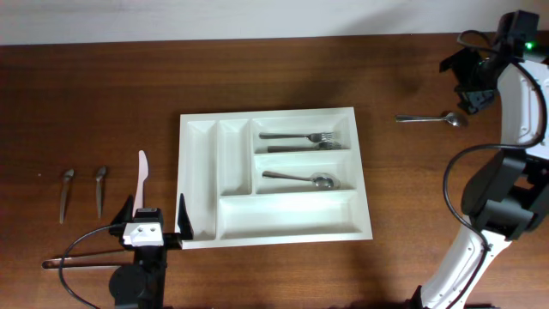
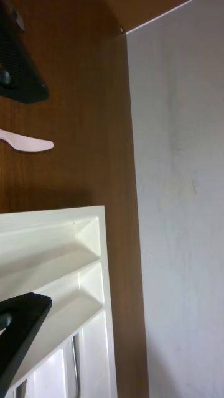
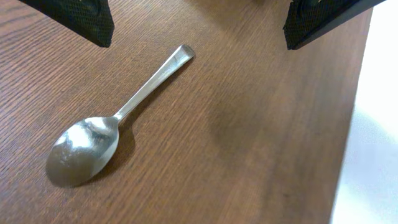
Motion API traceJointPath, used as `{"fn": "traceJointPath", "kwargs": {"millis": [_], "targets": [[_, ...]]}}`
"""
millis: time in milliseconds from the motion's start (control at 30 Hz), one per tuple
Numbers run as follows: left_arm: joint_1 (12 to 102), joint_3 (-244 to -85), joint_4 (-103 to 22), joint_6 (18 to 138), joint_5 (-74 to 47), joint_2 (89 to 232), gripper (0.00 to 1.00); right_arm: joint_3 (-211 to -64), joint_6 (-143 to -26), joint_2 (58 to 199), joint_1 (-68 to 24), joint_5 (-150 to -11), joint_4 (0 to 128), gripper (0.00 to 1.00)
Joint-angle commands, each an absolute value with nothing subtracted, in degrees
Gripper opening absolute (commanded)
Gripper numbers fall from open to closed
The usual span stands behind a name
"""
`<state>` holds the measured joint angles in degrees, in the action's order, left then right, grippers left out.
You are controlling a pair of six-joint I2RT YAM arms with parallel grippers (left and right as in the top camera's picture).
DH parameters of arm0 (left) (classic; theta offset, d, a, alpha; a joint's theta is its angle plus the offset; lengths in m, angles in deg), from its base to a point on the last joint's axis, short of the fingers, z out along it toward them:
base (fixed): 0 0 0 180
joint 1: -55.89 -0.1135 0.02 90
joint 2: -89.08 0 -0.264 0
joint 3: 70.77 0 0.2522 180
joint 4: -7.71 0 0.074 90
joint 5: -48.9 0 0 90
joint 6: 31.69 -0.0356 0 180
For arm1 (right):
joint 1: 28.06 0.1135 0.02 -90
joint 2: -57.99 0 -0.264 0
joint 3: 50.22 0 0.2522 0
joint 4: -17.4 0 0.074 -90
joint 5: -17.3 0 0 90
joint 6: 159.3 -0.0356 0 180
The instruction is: Pack container
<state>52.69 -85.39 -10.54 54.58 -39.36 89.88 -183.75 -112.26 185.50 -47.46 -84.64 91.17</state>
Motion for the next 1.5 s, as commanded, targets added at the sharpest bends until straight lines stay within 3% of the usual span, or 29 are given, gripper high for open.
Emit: {"fn": "traceJointPath", "kwargs": {"millis": [0,1467], "targets": [[52.36,-85.04,-10.56,53.49,-38.90,89.42,0.99,-183.66,-115.76,187.68,-47.20,-82.81,91.41,0.89],[52.36,-85.04,-10.56,53.49,-38.90,89.42,0.99,-183.66,-123.87,195.64,-47.09,-75.18,93.55,0.88]]}}
